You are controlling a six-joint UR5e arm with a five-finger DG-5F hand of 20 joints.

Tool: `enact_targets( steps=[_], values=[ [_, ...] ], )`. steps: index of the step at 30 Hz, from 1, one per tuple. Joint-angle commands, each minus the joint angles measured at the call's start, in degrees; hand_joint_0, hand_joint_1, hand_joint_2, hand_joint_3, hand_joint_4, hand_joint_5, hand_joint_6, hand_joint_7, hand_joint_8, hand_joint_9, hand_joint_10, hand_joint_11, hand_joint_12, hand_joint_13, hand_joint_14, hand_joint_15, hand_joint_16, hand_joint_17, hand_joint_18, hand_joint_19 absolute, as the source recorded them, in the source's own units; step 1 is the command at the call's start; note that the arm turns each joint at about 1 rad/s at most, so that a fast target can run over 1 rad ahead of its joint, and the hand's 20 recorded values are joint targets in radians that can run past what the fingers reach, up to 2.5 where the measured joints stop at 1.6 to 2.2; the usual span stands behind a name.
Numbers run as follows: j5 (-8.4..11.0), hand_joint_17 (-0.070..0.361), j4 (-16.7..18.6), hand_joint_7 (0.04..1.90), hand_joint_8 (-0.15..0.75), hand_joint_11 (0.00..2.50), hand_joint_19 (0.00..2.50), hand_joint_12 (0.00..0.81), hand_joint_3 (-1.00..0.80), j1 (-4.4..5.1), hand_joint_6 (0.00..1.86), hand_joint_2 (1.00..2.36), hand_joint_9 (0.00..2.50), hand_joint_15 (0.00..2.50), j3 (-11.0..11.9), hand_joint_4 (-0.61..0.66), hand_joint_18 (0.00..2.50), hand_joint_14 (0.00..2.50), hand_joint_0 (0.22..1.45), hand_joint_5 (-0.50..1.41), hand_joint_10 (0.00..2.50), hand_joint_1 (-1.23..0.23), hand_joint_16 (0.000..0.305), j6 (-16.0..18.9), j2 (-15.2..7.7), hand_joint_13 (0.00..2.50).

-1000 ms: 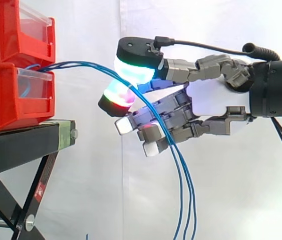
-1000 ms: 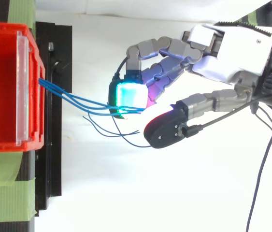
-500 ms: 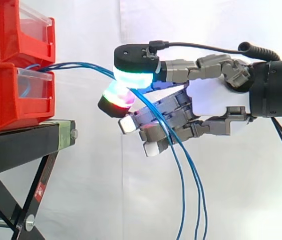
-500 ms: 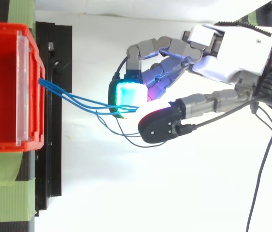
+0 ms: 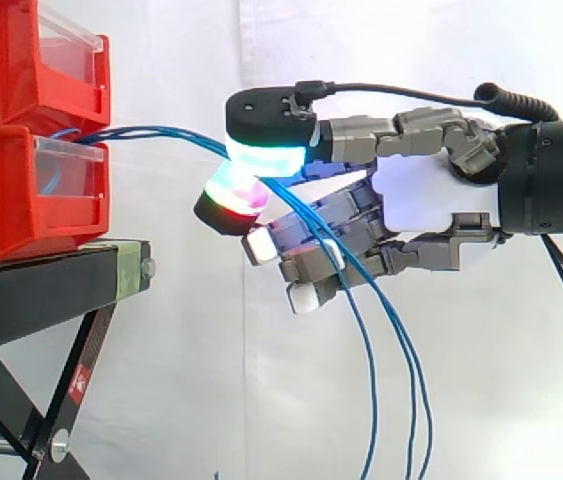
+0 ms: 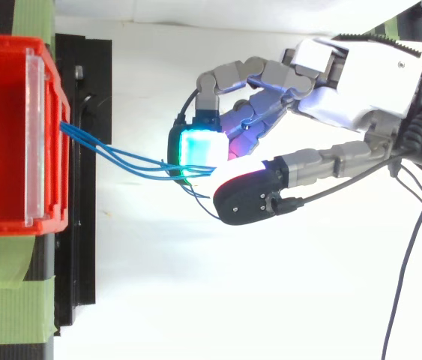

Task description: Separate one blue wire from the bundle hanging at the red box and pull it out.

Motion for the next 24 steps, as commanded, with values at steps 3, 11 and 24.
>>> enact_targets(
  steps=[3, 11, 24],
  values=[
    [0.03, 0.111, -0.1, 1.19, 0.335, 1.16, 1.01, 0.355, -0.05, 0.13, 0.81, 1.03, 0.89, 1.64, -0.1, 0.13, 0.62, 0.01, 0.61, -0.21, 0.02, -0.76, 0.049, 0.0, 0.0, 1.11],
    [0.12, 0.111, -0.1, 1.19, 0.34, 1.05, 1.0, 0.38, -0.07, 0.22, 0.8, 1.03, 0.74, 1.51, 0.0, 0.12, 0.59, 0.02, 0.6, -0.2, 0.02, -0.74, 0.049, 0.4, 0.0, 0.99],
    [0.12, 0.113, -0.1, 1.2, 0.347, 0.97, 0.96, 0.378, -0.07, 0.22, 0.8, 1.03, 0.72, 1.19, 0.0, 0.12, 0.58, 0.02, 0.6, -0.19, 0.02, -0.72, 0.05, 0.4, 0.0, 1.04]
  ],
)
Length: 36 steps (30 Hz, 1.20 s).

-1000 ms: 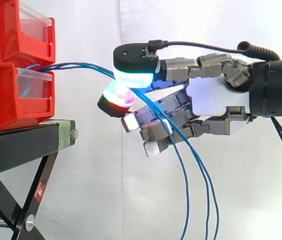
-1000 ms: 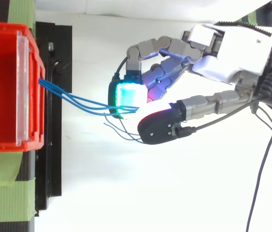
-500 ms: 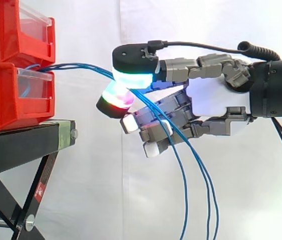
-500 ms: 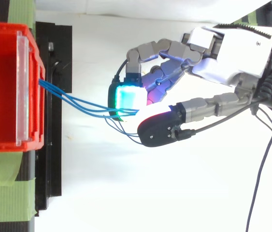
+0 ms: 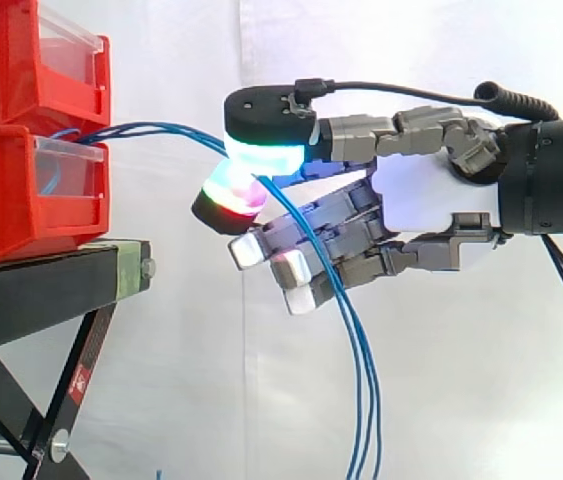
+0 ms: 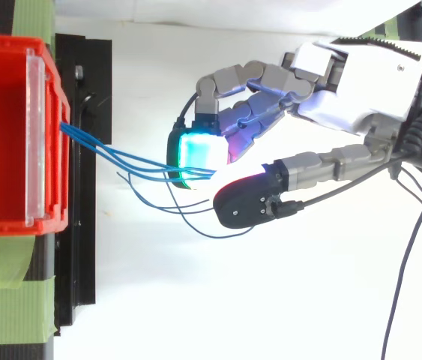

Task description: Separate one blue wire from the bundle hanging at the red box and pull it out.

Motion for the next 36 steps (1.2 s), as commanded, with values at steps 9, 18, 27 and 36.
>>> enact_targets(
  steps=[9, 18, 27, 36],
  values=[
    [-0.09, 0.114, 0.0, 1.19, 0.355, 0.96, 0.97, 0.316, -0.07, 0.0, 0.8, 1.03, 0.77, 1.52, 0.0, 0.13, 0.6, 0.0, 0.6, -0.19, 0.02, -0.71, 0.051, -0.2, 0.0, 1.34],
    [-0.09, 0.114, 0.0, 1.19, 0.351, 0.96, 0.97, 0.318, -0.07, 0.0, 0.8, 1.03, 0.78, 1.55, 0.0, 0.14, 0.6, 0.0, 0.61, -0.19, 0.02, -0.71, 0.051, -0.2, 0.0, 1.34],
    [-0.18, 0.114, 0.0, 1.17, 0.35, 0.97, 0.98, 0.306, -0.07, 0.0, 0.8, 1.02, 0.8, 1.49, 0.0, 0.14, 0.62, 0.26, 0.61, -0.19, 0.02, -0.71, 0.05, -0.2, 0.0, 1.33],
    [-0.18, 0.111, 0.0, 1.18, 0.357, 1.0, 1.01, 0.302, -0.07, -0.09, 0.8, 1.03, 0.85, 1.32, 0.0, 0.15, 0.67, 0.72, 0.61, -0.19, 0.02, -0.71, 0.05, -0.2, 0.0, 1.32]
  ],
)
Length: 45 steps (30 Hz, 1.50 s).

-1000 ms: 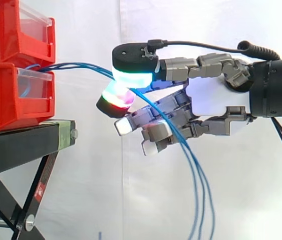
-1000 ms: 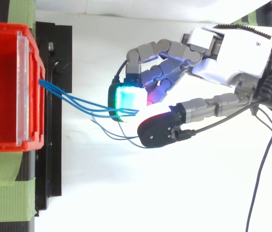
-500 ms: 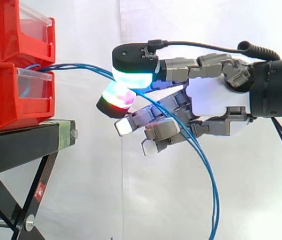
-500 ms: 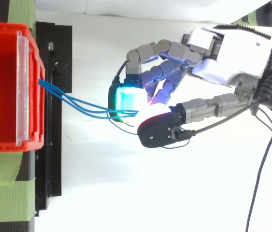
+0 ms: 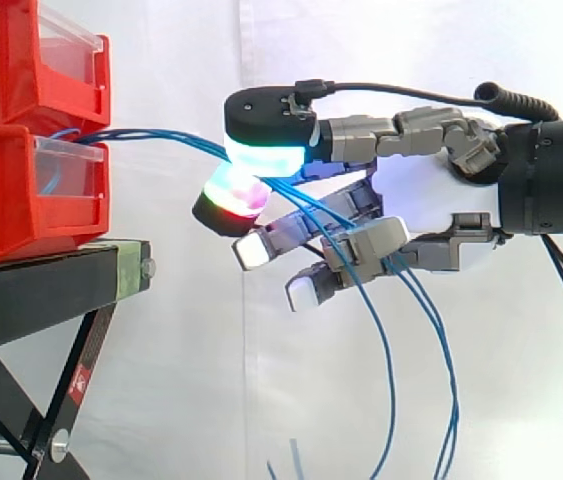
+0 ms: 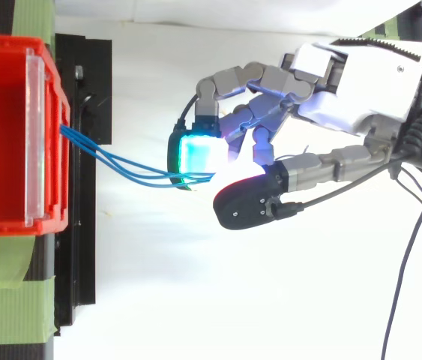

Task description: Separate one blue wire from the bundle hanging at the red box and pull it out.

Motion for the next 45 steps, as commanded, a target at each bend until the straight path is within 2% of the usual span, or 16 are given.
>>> enact_targets(
  steps=[1, 6, 9, 10, 11, 18, 22, 31, 38, 40, 41, 45],
  values=[
    [0.0, 0.112, 0.0, 1.19, 0.358, 0.99, 1.01, 0.299, -0.08, -0.04, 0.8, 1.02, 0.86, 1.33, 0.0, 0.15, 0.67, 0.72, 0.61, -0.19, 0.02, -0.71, 0.05, 0.0, 0.0, 1.31],
    [0.0, 0.109, 0.0, 1.19, 0.362, 1.01, 1.05, 0.301, -0.07, -0.13, 0.8, 1.03, 0.88, 1.31, 0.0, 0.15, 0.71, 0.8, 0.61, -0.19, 0.02, -0.71, 0.049, 0.0, 0.0, 1.32],
    [0.0, 0.106, 0.0, 1.18, 0.367, 1.04, 1.13, 0.305, -0.08, -0.22, 0.8, 1.03, 0.91, 1.21, 0.0, 0.15, 0.79, 1.11, 0.61, -0.19, 0.02, -0.71, 0.047, 0.1, 0.0, 1.3],
    [0.0, 0.102, 0.0, 1.17, 0.366, 1.08, 1.23, 0.307, -0.08, -0.13, 0.8, 1.03, 0.93, 1.14, 0.0, 0.16, 0.88, 1.39, 0.61, -0.19, 0.02, -0.71, 0.045, 0.2, 0.0, 1.27],
    [0.0, 0.101, 0.0, 1.18, 0.365, 1.09, 1.25, 0.311, -0.08, -0.13, 0.8, 1.03, 0.96, 1.12, 0.0, 0.16, 0.9, 1.46, 0.61, -0.19, 0.02, -0.71, 0.045, 0.2, 0.0, 1.27],
    [0.0, 0.103, 0.0, 1.16, 0.359, 1.11, 1.24, 0.319, -0.13, -0.13, 0.79, 1.03, 0.96, 1.18, -0.1, 0.18, 0.87, 1.44, 0.63, -0.19, 0.02, -0.73, 0.046, 0.2, 0.0, 1.25],
    [0.0, 0.104, 0.0, 1.13, 0.353, 1.11, 1.22, 0.317, -0.17, -0.22, 0.79, 1.03, 0.93, 1.23, 0.0, 0.18, 0.84, 1.39, 0.66, -0.19, 0.02, -0.84, 0.046, 0.2, 0.0, 1.22],
    [0.0, 0.104, 0.0, 1.14, 0.322, 1.08, 1.15, 0.318, -0.25, -0.3, 0.83, 1.02, 0.82, 1.27, 0.0, 0.19, 0.76, 1.41, 0.76, -0.22, 0.02, -0.95, 0.046, 0.0, 0.0, 1.12],
    [0.0, 0.102, 0.2, 1.11, 0.318, 1.08, 1.14, 0.322, -0.36, -0.3, 0.83, 1.01, 0.81, 1.23, 0.0, 0.18, 0.76, 1.49, 0.79, -0.23, 0.02, -0.93, 0.045, 0.0, 0.0, 1.1],
    [0.0, 0.102, 0.2, 1.1, 0.323, 1.08, 1.14, 0.319, -0.37, -0.22, 0.83, 1.01, 0.82, 1.25, 0.0, 0.18, 0.79, 1.46, 0.72, -0.23, 0.02, -0.87, 0.045, -0.1, 0.0, 1.13],
    [0.0, 0.103, 0.2, 1.1, 0.338, 1.08, 1.16, 0.323, -0.36, -0.22, 0.83, 1.01, 0.85, 1.23, 0.0, 0.19, 0.79, 1.53, 0.68, -0.23, 0.02, -0.83, 0.046, -0.1, 0.0, 1.13],
    [0.0, 0.106, 0.3, 1.13, 0.347, 1.09, 1.19, 0.327, -0.33, -0.22, 0.81, 1.02, 0.87, 1.2, 0.0, 0.2, 0.81, 1.58, 0.62, -0.22, 0.02, -0.73, 0.047, -0.1, 0.0, 1.14]
  ],
)
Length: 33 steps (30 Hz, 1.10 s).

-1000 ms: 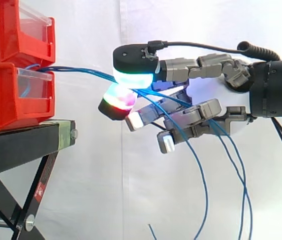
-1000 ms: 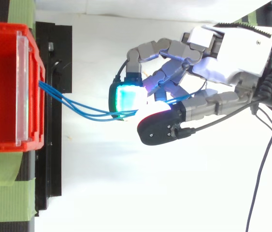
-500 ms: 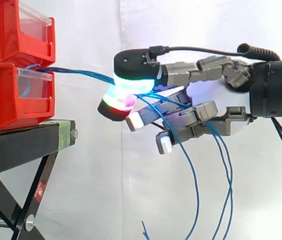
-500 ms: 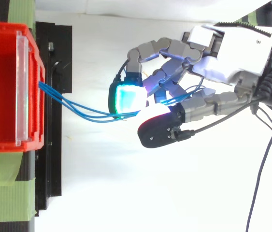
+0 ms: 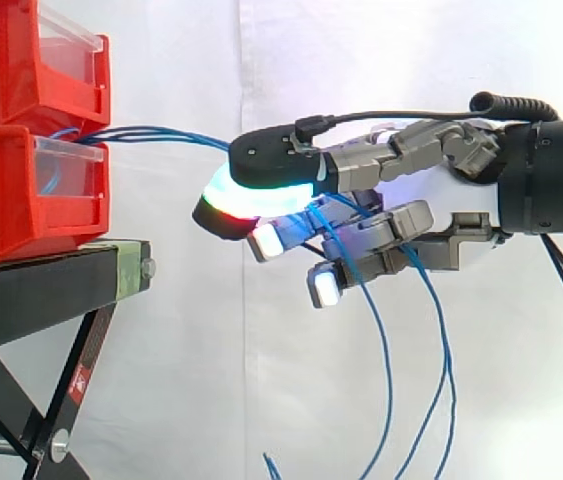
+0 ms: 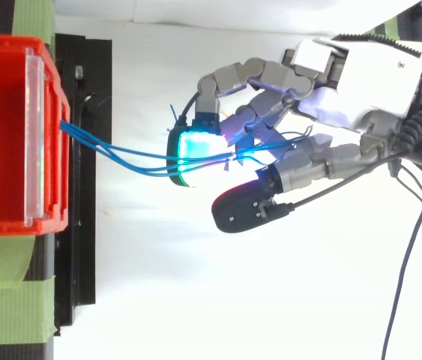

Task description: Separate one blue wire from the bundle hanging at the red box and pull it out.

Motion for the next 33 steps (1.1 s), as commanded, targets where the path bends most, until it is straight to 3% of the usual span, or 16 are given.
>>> enact_targets(
  steps=[1, 11, 20, 33],
  values=[
    [0.0, 0.105, 0.1, 1.12, 0.347, 1.09, 1.19, 0.328, -0.33, 0.01, 0.81, 1.02, 0.87, 1.22, -0.1, 0.21, 0.8, 1.57, 0.62, -0.22, 0.02, -0.73, 0.047, 0.0, 0.0, 1.13],
    [0.0, 0.119, 0.1, 1.12, 0.375, 1.11, 1.18, 0.349, -0.5, 0.01, 0.8, 1.0, 0.94, 1.12, 0.0, 0.22, 0.83, 1.64, 0.52, -0.22, 0.02, -0.6, 0.053, 0.0, 0.0, 1.14],
    [0.0, 0.122, -0.1, 1.15, 0.386, 1.1, 1.19, 0.35, -0.5, -0.07, 0.78, 1.0, 0.99, 1.08, 0.0, 0.22, 0.89, 1.67, 0.53, -0.2, 0.02, -0.32, 0.054, -0.3, 0.0, 1.2],
    [0.79, 0.128, 0.3, 1.15, 0.4, 1.1, 1.19, 0.361, -0.5, -0.07, 0.75, 1.0, 1.05, 1.08, 0.0, 0.23, 0.93, 1.67, 0.51, -0.18, 0.02, -0.16, 0.057, -0.7, 0.0, 1.24]
  ],
)
